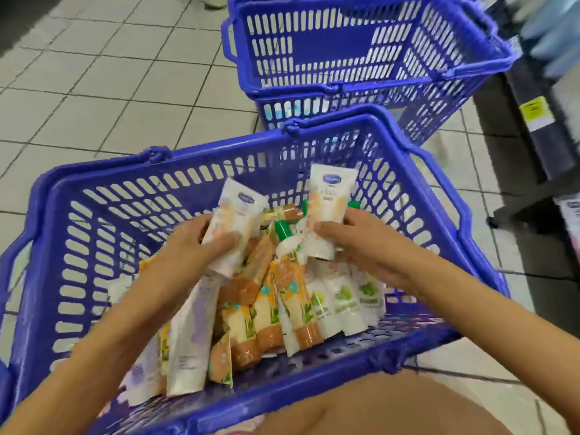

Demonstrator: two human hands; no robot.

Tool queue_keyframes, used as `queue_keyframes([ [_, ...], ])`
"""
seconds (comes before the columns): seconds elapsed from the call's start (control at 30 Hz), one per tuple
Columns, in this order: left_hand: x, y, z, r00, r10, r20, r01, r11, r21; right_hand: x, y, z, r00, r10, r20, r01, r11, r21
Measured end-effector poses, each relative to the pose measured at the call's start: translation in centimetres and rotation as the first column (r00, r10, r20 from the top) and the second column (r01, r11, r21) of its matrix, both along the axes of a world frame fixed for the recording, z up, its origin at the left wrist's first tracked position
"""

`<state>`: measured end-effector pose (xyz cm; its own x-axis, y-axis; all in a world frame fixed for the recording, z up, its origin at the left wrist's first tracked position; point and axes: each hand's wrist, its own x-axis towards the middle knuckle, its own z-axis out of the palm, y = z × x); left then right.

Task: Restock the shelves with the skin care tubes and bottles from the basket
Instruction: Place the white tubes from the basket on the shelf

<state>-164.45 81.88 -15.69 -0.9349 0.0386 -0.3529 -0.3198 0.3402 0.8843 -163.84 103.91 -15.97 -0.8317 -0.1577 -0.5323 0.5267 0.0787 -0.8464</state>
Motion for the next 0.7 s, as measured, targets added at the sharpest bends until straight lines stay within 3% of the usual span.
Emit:
queue_keyframes([
  [0.03,-0.5,1.1,0.8,0.999,-0.005,0.038,-0.003,0.978,0.211,0.0,0.7,0.8,1.0,-0.031,-0.003,0.031,0.998,-0.059],
  [0.1,-1.2,4.1,2.0,0.989,-0.125,0.081,0.064,0.846,0.529,0.4,2.4,2.0,0.992,-0.113,-0.058,0.103,0.981,-0.164],
  [0.17,-2.0,8.1,2.4,0.964,-0.259,0.062,0.156,0.736,0.659,1.3,4.6,2.7,0.96,-0.259,-0.108,0.22,0.933,-0.285],
  [0.4,-0.7,23.3,4.4,0.899,-0.422,-0.116,0.347,0.526,0.776,7.4,13.6,4.0,0.673,-0.686,-0.276,0.549,0.713,-0.436],
  [0.57,1.6,33.4,8.4,0.796,-0.542,-0.27,0.549,0.459,0.699,11.2,19.3,8.0,0.39,-0.857,-0.336,0.694,0.514,-0.504],
  [0.7,3.9,40.5,12.6,0.707,-0.57,-0.419,0.697,0.46,0.55,14.4,22.0,11.2,0.245,-0.872,-0.424,0.746,0.449,-0.492],
])
